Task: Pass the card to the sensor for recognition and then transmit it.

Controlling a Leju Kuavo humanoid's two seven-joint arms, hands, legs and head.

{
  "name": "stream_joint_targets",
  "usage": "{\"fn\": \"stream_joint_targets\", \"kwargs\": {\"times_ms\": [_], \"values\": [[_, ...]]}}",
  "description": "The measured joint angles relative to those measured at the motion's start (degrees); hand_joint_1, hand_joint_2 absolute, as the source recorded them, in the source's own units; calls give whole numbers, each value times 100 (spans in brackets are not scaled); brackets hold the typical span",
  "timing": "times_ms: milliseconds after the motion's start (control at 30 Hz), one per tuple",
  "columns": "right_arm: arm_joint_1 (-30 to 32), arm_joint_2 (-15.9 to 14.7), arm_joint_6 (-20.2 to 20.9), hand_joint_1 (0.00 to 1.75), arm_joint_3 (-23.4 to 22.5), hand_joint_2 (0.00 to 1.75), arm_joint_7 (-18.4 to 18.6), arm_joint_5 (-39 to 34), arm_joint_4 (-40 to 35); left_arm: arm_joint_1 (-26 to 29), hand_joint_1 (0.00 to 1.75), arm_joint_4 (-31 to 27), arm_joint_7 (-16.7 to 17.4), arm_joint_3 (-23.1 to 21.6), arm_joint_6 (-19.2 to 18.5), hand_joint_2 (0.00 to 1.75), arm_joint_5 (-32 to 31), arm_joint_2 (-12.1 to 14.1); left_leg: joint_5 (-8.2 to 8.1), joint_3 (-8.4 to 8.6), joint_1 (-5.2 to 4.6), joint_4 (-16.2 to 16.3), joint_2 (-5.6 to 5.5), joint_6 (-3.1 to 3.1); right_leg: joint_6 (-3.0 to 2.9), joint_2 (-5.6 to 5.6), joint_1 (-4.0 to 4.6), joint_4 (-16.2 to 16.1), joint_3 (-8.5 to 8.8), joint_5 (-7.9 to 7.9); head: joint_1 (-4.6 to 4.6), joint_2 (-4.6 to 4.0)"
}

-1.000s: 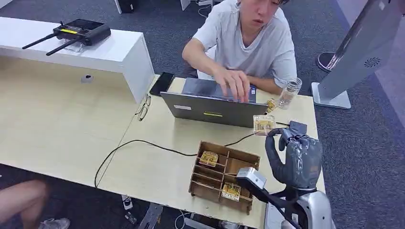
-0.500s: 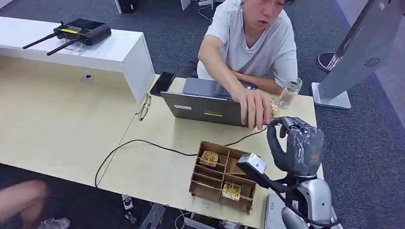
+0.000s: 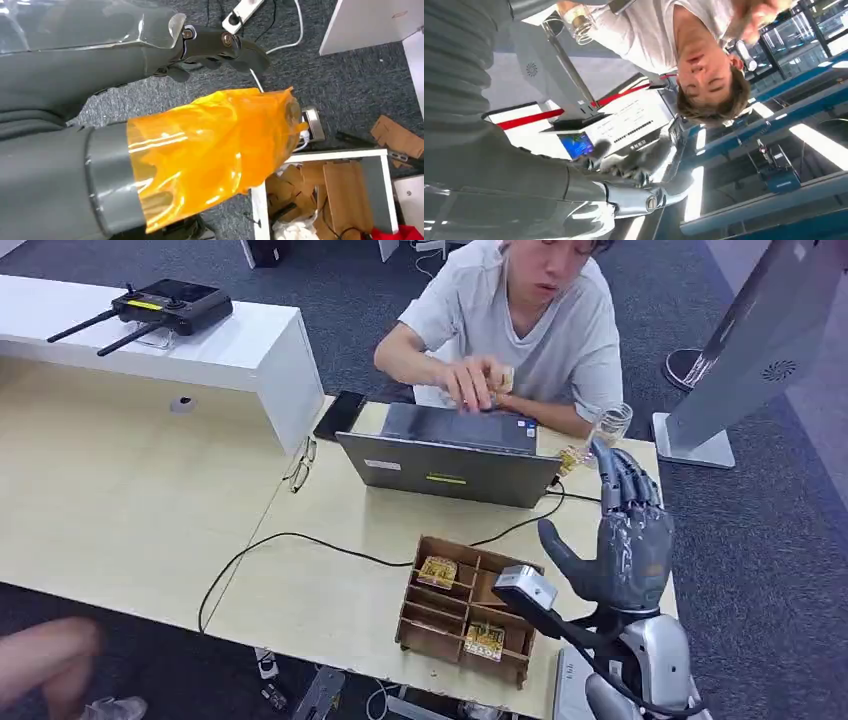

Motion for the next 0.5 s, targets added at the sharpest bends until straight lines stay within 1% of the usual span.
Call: {"fn": "stream_joint_targets", "kwargs": {"times_ms": [167, 267, 367, 500], "values": [[47, 0, 13, 0, 9, 0, 9, 11, -144, -6, 0, 0, 8, 0, 9, 0, 83, -13, 0, -2, 0, 0, 0, 0, 0, -1, 0, 0, -4, 0, 0, 0], [203, 0, -26, 0, 13, 0, 22, 35, -283, -5, 0, 0, 9, 0, 52, 0, 133, -13, 0, -4, 0, 0, 0, 0, 0, -1, 0, 0, -5, 0, 0, 0], [413, 0, -195, 0, 13, 0, 9, 33, -392, -6, 0, 0, -22, 0, 85, 0, 212, -11, 0, -4, 1, 0, 0, 0, 0, -1, 1, 0, -6, 0, 0, 0], [781, -2, -472, 0, -2, 0, -96, -20, -545, -4, 0, 0, -75, 2, 153, 0, 308, -9, 0, -5, 1, 0, 1, 0, -1, 0, 1, 0, -8, 0, 0, 0]]}}
